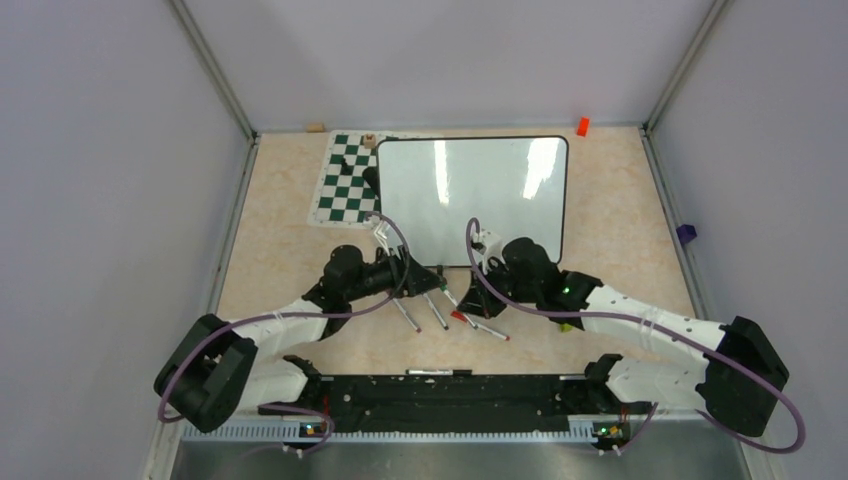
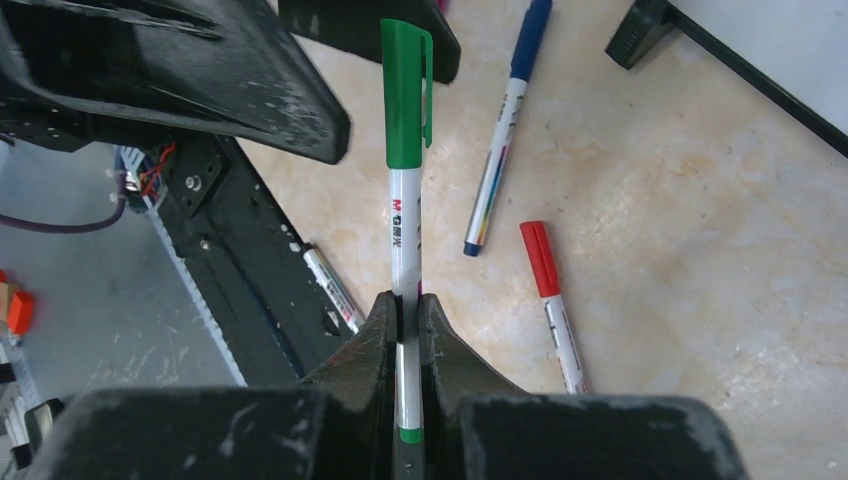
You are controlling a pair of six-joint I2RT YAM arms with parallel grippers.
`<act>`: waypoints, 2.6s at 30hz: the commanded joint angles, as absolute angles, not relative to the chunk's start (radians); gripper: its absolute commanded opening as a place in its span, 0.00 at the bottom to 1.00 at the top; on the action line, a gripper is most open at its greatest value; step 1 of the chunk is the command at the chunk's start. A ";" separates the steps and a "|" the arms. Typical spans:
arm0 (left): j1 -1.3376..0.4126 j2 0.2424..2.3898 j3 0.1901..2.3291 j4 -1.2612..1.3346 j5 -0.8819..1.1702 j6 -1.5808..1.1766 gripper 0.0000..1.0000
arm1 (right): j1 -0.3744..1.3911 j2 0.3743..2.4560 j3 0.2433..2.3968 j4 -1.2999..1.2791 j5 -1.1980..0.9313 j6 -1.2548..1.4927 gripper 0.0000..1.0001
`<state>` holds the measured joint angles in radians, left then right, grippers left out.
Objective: Write a sentence on the whiteboard
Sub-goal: Pass from the right arm to the left, then open the pen cap from the whiteboard marker, then place the pen cap at the center of the board.
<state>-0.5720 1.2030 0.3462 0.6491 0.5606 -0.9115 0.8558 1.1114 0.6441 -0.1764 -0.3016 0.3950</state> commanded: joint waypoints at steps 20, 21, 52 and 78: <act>-0.589 1.212 0.340 0.998 0.482 -1.088 0.00 | 0.870 0.854 0.352 0.505 -0.113 0.772 0.79; -0.589 1.219 0.344 1.017 0.484 -1.102 0.00 | 0.870 0.854 0.340 0.548 -0.111 0.788 0.79; -0.431 1.436 0.308 1.611 0.455 -1.511 0.00 | 0.871 0.854 0.235 0.818 0.056 1.011 0.00; -0.063 1.052 0.375 -0.025 0.263 -0.726 0.00 | 0.870 0.873 0.590 -0.226 0.157 0.599 0.00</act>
<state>-0.0612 1.0267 0.3786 0.0990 0.3176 -0.8318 0.8680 0.7151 0.4313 -0.0536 0.1818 0.7418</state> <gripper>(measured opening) 0.169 0.097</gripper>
